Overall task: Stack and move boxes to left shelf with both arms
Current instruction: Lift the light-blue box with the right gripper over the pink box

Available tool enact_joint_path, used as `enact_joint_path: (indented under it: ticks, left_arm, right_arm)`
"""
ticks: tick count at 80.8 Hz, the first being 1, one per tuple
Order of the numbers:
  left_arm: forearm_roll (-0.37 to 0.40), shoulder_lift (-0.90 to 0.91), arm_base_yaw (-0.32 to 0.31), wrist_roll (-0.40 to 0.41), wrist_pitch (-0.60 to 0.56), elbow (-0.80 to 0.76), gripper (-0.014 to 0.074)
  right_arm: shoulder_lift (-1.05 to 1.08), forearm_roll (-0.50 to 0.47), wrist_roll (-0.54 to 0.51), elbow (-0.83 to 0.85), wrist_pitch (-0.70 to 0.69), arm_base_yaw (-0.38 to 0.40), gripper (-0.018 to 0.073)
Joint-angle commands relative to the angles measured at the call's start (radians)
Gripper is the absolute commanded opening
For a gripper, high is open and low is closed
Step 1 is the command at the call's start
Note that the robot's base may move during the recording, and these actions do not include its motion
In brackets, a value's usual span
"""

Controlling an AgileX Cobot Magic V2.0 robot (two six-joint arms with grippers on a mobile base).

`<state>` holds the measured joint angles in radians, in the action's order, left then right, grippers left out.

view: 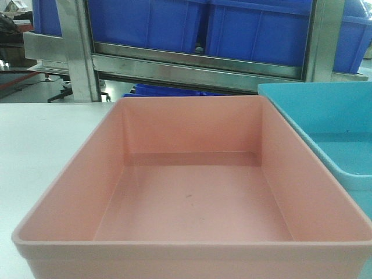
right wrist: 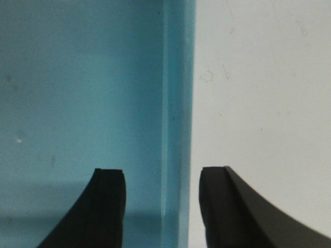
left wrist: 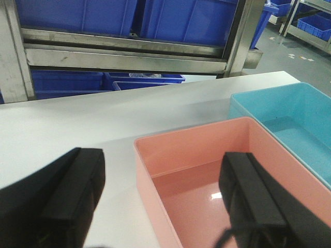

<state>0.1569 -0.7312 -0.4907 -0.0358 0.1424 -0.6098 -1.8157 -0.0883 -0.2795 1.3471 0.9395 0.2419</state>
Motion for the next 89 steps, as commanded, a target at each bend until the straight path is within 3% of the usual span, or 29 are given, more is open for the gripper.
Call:
enact_joint_path:
  ticks: [1,11,19,25,43,57,78,89]
  left_arm:
    - [0.000,-0.002,-0.007,-0.004,-0.091,-0.032,0.0376]
    - [0.000,-0.013,-0.007,-0.004,-0.091,-0.032,0.0376]
    - [0.000,-0.013,-0.007,-0.004,-0.091,-0.032,0.0376]
    - [0.000,-0.013,-0.007,-0.004,-0.091,-0.032,0.0376]
    - [0.000,-0.013,-0.007,-0.004,-0.116,-0.032,0.0376]
    - [0.000,-0.013,-0.007,-0.004,-0.123,-0.032,0.0376]
    - [0.000,-0.013,-0.007,-0.004,-0.123,-0.032,0.0376]
    - [0.000,-0.013,-0.007,-0.004,-0.123,-0.032,0.0376]
  right_arm:
    - [0.020,0.005,-0.015,0.031,-0.029,0.007,0.0402]
    - [-0.010,0.005,-0.015,0.031,-0.025,0.007,0.0314]
    - [-0.011,0.005,-0.015,0.031,-0.025,0.007,0.0185]
    - [-0.011,0.005,-0.015,0.046,-0.013,0.008,0.0036]
    - [0.014,0.005,-0.015,0.178,0.096,0.021,0.0057]
    - [0.057,-0.007,-0.015,0.312,0.201,0.074,0.0057]
    - [0.105,-0.195,-0.006,0.469,0.386,0.103,0.0055]
    - [0.139,-0.243,0.101,0.473,0.387,0.060,0.0055]
